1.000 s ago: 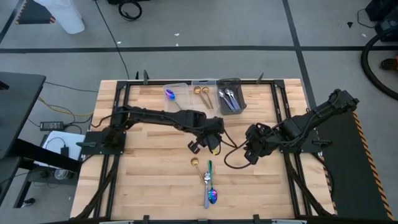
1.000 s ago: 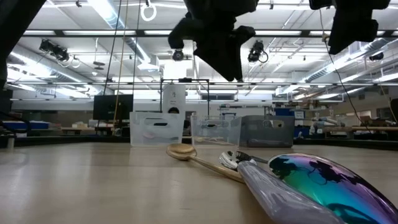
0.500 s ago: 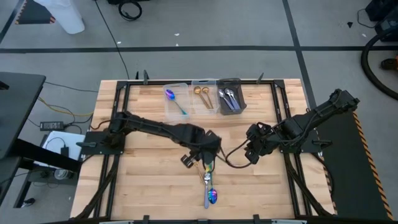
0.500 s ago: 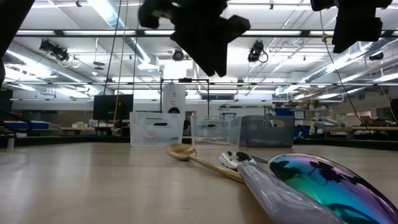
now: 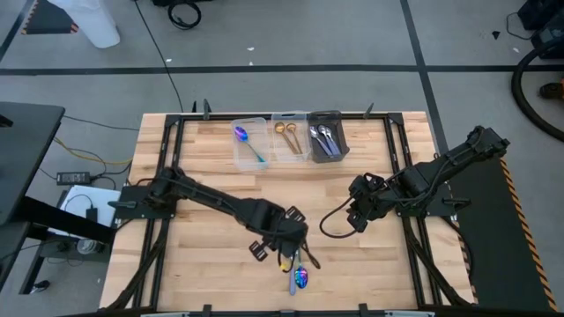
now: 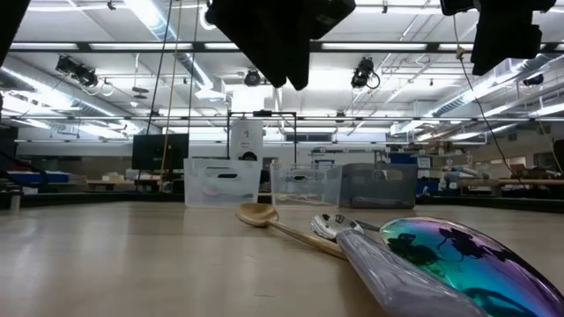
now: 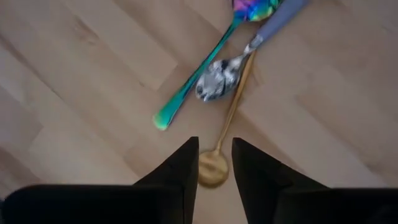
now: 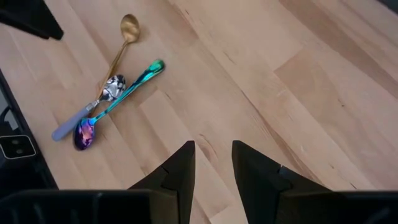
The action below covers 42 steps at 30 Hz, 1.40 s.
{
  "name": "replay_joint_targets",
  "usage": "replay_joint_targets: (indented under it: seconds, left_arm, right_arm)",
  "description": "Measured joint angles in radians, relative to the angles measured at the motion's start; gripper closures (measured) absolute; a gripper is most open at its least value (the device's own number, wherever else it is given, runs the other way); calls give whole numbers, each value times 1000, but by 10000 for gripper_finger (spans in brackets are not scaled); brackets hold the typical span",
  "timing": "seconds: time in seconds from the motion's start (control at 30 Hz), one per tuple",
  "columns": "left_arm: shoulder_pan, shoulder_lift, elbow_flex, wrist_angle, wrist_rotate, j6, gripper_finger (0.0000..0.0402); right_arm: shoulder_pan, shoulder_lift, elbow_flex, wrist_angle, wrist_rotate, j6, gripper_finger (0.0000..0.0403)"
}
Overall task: Sort silverware by color (type)
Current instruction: Put the blue spoon into the left transparent bin
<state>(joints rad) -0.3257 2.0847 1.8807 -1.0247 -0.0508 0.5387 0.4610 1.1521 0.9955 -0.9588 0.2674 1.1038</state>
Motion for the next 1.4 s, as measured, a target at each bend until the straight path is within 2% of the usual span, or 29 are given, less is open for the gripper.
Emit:
replay_joint_targets:
  seconds: [0.3, 0.7, 0.9, 1.2, 1.4]
  left_arm:
    - [-69, 2, -177, 106, -53, -54, 331]
    - [-136, 1, -222, 141, -72, -104, 351]
    - [-156, 1, -222, 190, -135, -75, 352]
    - [-138, -5, -320, 325, -184, 18, 352]
    - [-107, -5, -336, 361, -180, 24, 351]
  right_arm:
    - [0, 0, 0, 2, 2, -21, 286]
    - [0, 0, 0, 16, 71, -34, 286]
    - [0, 0, 0, 22, 73, -38, 286]
    - [0, 2, 0, 51, 83, -61, 286]
    - [0, 2, 0, 52, 112, -80, 286]
